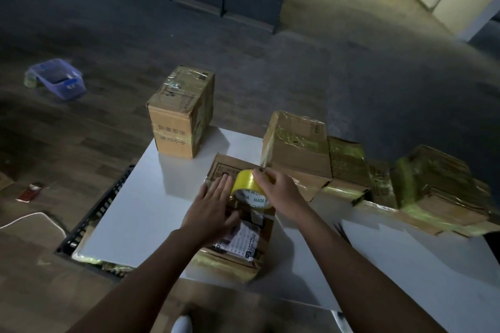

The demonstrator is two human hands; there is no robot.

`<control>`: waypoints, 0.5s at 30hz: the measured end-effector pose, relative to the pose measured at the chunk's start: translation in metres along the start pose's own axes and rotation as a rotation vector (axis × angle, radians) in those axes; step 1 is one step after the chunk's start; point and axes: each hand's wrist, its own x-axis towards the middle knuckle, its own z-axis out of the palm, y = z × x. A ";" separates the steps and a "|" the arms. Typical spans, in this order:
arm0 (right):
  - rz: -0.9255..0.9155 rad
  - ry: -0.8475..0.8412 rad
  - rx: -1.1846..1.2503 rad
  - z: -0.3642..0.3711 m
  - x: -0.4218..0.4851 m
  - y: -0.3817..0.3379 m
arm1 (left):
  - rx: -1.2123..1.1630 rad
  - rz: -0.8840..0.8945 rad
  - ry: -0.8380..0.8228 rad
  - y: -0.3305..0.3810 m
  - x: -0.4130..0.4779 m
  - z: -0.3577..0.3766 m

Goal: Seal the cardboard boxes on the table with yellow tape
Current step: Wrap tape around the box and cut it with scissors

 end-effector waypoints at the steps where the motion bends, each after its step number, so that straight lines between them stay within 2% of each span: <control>1: 0.004 0.006 -0.007 0.002 0.000 -0.001 | 0.007 -0.005 -0.009 0.000 0.001 0.000; 9: -0.035 0.110 -0.358 -0.021 -0.005 -0.009 | 0.062 -0.026 -0.054 0.004 0.004 0.000; 15: -0.046 0.186 -0.332 -0.014 -0.006 -0.007 | 0.105 -0.045 -0.067 0.017 0.010 -0.005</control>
